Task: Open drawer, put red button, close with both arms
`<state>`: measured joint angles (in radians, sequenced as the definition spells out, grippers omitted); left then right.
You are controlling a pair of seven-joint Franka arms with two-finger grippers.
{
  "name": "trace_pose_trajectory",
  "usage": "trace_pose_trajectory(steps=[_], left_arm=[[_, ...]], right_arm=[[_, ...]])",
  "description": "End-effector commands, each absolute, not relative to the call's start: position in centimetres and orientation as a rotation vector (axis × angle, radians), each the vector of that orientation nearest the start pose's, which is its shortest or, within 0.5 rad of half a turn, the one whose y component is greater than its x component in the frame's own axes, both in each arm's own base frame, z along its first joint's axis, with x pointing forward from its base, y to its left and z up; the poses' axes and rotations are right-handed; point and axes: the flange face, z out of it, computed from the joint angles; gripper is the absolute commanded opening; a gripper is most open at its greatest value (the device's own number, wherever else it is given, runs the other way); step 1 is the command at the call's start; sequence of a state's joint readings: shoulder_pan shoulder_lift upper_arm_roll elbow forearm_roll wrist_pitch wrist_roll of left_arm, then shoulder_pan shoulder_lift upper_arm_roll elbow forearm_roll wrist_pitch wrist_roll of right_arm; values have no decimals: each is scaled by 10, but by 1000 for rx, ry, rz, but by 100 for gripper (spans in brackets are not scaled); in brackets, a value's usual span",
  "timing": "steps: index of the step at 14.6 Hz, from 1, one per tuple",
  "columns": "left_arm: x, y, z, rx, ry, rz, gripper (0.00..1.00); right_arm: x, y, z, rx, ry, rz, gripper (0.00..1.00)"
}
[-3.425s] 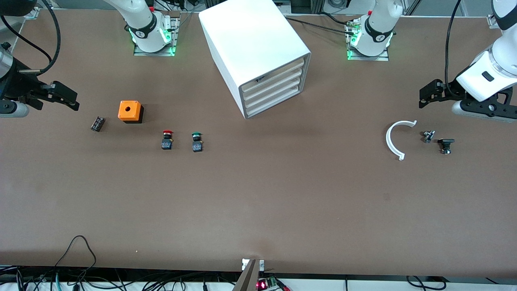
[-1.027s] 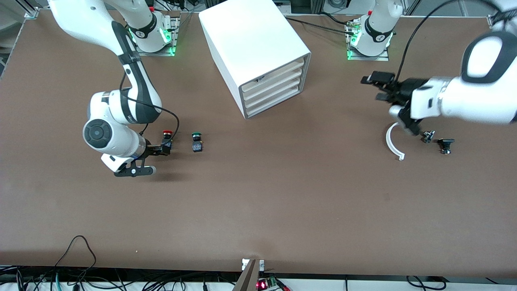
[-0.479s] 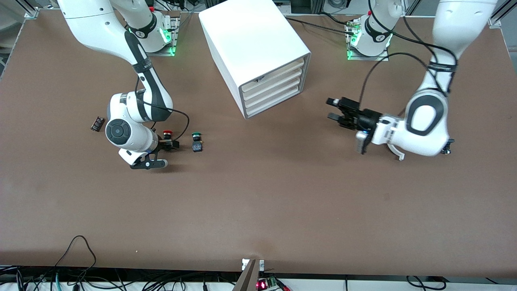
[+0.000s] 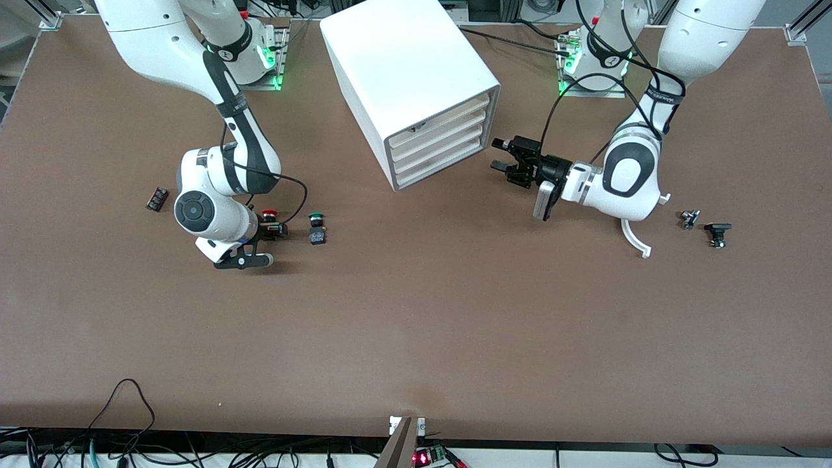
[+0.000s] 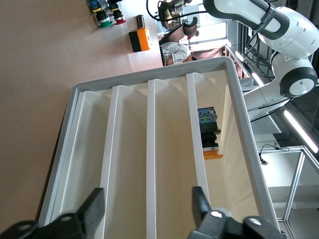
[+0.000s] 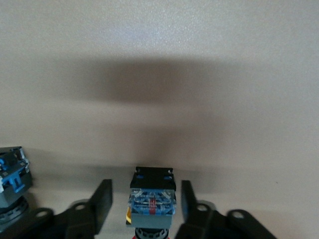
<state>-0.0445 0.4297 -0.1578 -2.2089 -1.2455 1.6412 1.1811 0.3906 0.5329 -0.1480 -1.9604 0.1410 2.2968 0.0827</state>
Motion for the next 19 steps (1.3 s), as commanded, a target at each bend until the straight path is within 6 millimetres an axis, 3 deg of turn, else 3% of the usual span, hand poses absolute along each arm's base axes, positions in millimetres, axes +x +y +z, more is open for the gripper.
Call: trace_pose_trajectory(steps=[1, 4, 6, 9, 15, 18, 19], left_arm=[[439, -196, 202, 1647, -465, -219, 61], [430, -204, 198, 1641, -470, -243, 62], [425, -213, 196, 1642, -480, -258, 61], [420, -224, 194, 1661, -503, -265, 59], [386, -254, 179, 1683, -460, -295, 55], [379, -266, 180, 1664, -463, -305, 45], [379, -267, 180, 1662, -465, -305, 34]], right_arm=[[574, 149, 189, -3121, -99, 301, 34], [576, 150, 193, -3118, -117, 289, 10], [581, 152, 201, -3116, -123, 264, 0], [594, 158, 225, -3109, -122, 228, 0], [630, 172, 302, -3094, -147, 233, 0], [640, 175, 340, -3092, -92, 185, 0], [645, 177, 349, -3093, -79, 157, 0]])
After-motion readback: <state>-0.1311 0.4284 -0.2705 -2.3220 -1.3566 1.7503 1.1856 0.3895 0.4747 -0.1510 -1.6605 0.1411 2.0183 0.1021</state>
